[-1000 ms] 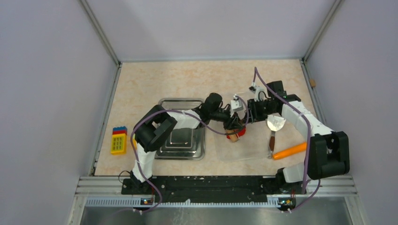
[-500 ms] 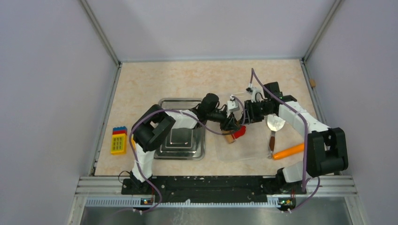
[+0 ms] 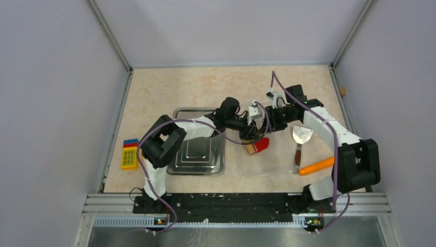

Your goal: Roll out the dumpling wrappers from the dough

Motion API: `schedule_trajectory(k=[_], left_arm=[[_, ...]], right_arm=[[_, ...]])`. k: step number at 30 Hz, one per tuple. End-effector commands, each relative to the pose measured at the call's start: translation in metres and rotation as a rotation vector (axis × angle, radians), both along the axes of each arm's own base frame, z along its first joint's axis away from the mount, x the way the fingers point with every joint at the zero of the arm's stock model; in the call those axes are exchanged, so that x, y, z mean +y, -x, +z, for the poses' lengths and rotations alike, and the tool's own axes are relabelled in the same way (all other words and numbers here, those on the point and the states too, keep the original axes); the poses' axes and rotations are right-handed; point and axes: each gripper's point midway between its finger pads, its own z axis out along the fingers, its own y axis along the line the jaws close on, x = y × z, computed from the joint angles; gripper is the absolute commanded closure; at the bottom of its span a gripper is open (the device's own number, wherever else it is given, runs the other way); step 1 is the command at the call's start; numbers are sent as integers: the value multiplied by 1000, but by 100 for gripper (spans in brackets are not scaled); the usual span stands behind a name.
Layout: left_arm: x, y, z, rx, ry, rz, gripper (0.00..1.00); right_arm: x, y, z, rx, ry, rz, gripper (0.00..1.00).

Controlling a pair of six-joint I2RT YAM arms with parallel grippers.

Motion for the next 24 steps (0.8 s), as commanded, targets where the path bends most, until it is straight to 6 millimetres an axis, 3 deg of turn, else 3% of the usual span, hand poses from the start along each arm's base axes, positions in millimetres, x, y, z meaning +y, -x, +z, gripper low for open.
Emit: schedule_trajectory(k=[1, 6, 11, 19, 24], left_arm=[[-18, -5, 53, -85, 92, -39, 100], [-37, -7, 47, -48, 104, -38, 100], [-46, -15, 35, -20, 100, -10, 100], [-27, -14, -2, 23, 28, 17, 100], [-11, -7, -19, 45, -7, 27, 100]], right_arm=[[-23, -16, 26, -89, 60, -38, 100], [-48, -14, 15, -90, 114, -64, 100], [-52, -14, 1, -89, 128, -80, 100], [-56, -11, -36, -29, 165, -83, 100], [-57, -8, -48, 3, 181, -75, 100]])
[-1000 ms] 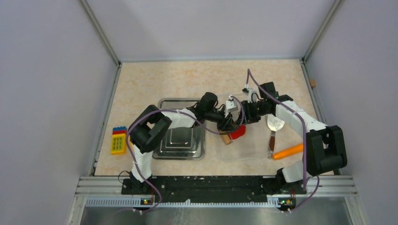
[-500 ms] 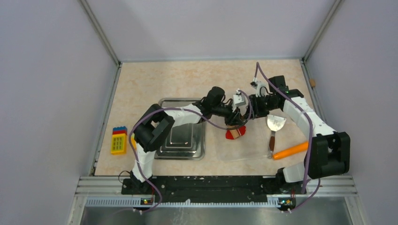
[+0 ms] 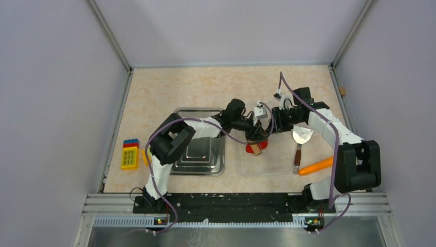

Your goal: Roll out the dumpling wrappers from the dough

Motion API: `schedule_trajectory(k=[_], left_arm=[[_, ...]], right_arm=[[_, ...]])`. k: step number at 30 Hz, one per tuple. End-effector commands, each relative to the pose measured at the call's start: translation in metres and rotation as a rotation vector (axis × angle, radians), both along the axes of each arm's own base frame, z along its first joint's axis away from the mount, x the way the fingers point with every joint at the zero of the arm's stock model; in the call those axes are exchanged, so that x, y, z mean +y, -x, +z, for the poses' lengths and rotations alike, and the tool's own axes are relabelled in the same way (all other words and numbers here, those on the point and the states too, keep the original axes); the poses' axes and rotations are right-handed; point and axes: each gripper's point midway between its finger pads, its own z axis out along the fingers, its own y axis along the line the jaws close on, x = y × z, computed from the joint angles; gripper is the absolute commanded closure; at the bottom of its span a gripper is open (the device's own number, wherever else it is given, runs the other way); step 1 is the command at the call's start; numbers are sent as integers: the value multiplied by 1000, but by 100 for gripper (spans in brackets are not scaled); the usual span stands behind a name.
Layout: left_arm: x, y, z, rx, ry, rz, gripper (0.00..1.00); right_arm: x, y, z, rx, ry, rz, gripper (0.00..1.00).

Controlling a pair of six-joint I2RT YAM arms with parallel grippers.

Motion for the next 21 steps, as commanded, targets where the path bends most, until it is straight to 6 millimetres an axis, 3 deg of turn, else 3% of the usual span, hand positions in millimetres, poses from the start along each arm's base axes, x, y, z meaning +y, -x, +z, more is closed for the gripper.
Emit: schedule_trajectory(k=[1, 9, 16, 21], left_arm=[[21, 0, -12, 30, -39, 38, 100], [29, 4, -19, 51, -46, 43, 100], [16, -10, 22, -6, 17, 53, 100], [4, -22, 26, -9, 30, 54, 100]], right_arm=[[-25, 1, -40, 32, 159, -21, 100], [-18, 2, -40, 40, 169, -2, 100], [-14, -26, 17, -80, 148, 1, 100], [-25, -26, 13, -72, 181, -13, 100]])
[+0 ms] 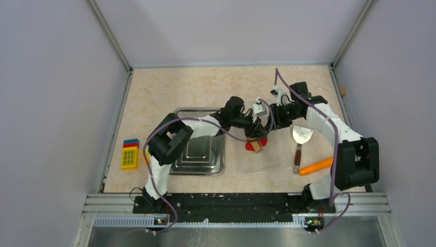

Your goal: Roll out the dumpling wrappers from the dough

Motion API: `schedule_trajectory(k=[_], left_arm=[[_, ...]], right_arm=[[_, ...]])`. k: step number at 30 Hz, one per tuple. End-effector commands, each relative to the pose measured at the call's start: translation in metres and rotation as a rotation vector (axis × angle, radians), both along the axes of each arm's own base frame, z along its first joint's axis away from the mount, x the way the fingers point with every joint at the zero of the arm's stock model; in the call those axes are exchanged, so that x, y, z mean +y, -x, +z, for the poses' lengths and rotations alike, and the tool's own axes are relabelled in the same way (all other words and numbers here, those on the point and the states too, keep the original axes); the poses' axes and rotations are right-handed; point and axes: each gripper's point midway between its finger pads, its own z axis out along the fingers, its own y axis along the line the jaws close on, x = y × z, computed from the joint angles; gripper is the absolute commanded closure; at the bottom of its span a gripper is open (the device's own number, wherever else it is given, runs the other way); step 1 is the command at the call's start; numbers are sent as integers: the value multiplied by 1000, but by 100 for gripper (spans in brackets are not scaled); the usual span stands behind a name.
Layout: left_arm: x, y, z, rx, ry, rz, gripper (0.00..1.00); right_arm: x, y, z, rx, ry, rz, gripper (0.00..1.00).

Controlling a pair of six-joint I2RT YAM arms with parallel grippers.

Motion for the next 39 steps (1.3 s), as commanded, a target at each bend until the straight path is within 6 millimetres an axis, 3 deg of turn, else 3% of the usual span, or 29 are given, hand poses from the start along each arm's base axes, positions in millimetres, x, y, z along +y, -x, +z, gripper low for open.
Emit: schedule_trajectory(k=[1, 5, 7, 11, 17, 22, 28, 33, 39], left_arm=[[-4, -15, 15, 2, 13, 17, 100], [-10, -16, 28, 9, 39, 14, 100], [-15, -13, 41, 109, 88, 20, 100], [-27, -10, 51, 138, 124, 24, 100], [-29, -18, 24, 96, 77, 59, 100], [-24, -25, -17, -10, 10, 75, 100], [-30, -22, -61, 8, -28, 58, 100], [-39, -14, -79, 11, -39, 37, 100], [-50, -14, -84, 18, -31, 30, 100]], right_arm=[[-30, -19, 4, -76, 134, -52, 100], [-27, -21, 21, -104, 97, -51, 100], [-24, -20, 29, -36, -17, -117, 100], [-32, -25, 22, -17, -24, -170, 100], [-38, -31, 5, -25, 14, -164, 100], [-43, -33, -17, -30, 76, -153, 100], [-56, -22, -42, 4, 177, -142, 100], [-61, -13, -49, 22, 209, -127, 100], [-64, -14, -49, 16, 226, -132, 100]])
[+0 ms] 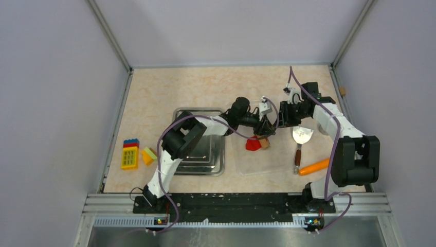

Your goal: Roll out the dumpling wrappers from the dough

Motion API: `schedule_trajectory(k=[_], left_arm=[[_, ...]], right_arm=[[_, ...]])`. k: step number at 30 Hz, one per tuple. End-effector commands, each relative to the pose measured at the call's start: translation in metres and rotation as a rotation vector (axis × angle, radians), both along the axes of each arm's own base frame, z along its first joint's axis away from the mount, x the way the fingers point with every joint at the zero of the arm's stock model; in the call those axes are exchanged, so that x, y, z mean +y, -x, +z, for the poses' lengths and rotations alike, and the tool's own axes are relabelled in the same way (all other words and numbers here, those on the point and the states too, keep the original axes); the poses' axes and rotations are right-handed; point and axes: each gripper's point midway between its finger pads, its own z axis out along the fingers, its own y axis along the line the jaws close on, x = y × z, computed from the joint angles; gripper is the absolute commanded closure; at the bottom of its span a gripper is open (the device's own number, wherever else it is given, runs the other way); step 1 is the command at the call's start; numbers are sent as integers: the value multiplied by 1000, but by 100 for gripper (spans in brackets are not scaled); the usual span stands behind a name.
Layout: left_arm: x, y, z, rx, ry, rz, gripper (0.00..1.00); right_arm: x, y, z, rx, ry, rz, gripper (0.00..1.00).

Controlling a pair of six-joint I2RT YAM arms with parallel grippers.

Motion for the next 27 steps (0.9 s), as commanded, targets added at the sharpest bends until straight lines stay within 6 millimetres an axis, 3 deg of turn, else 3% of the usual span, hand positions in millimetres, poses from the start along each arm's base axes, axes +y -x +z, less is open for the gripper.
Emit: schedule_trajectory(k=[1, 10, 16, 19, 24, 27], left_arm=[[-6, 3, -71, 32, -137, 58, 100], [-24, -12, -66, 11, -115, 63, 100], [-36, -15, -51, 18, -90, 40, 100], [-38, -13, -23, 28, -55, 27, 100], [-29, -5, 67, 30, 48, 4, 100], [-17, 3, 108, -25, 75, -15, 100]], right_arm=[[-26, 7, -34, 16, 211, 33, 100], [-39, 3, -29, 6, 257, 17, 100], [-47, 2, -17, -8, 265, 4, 100], [-31, -3, 13, -57, 174, 33, 100], [0, -3, 85, -203, -3, 129, 100], [5, 4, 100, -251, -29, 162, 100]])
